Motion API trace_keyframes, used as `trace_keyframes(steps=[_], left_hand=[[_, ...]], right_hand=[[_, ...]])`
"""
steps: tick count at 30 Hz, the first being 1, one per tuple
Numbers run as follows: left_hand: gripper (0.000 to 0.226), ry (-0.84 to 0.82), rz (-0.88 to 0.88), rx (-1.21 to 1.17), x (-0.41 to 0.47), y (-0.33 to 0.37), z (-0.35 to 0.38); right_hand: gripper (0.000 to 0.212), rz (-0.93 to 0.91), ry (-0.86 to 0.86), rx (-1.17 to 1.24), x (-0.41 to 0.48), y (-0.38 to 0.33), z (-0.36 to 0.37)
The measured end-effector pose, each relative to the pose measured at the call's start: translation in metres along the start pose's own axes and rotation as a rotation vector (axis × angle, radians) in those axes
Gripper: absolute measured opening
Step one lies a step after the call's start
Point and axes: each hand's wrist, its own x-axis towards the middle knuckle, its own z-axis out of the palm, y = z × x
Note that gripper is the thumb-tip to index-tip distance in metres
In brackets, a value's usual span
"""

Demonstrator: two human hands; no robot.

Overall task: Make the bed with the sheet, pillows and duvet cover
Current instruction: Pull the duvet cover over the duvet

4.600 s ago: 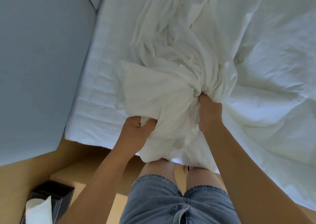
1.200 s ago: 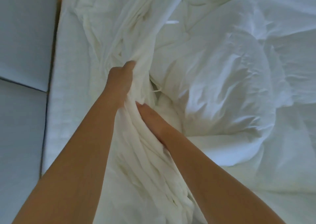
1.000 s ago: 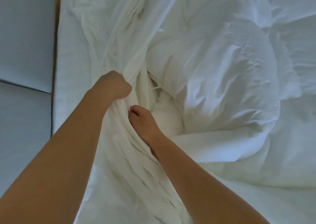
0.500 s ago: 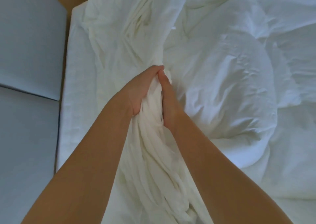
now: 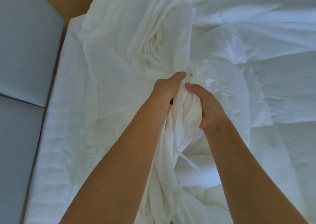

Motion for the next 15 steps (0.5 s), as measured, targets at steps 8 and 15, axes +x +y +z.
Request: trace_keyframes(steps=[8, 15], left_hand=[[0.010, -0.158, 0.370, 0.282, -0.002, 0.045, 0.037], [0.078, 0.152, 0.032, 0.501, 0.021, -0.015, 0.014]], right_hand=[[0.038, -0.065, -0.043, -0.059, -0.009, -0.003, -0.009], [0.041, -0.271, -0.074, 0.290, -0.034, -0.021, -0.067]])
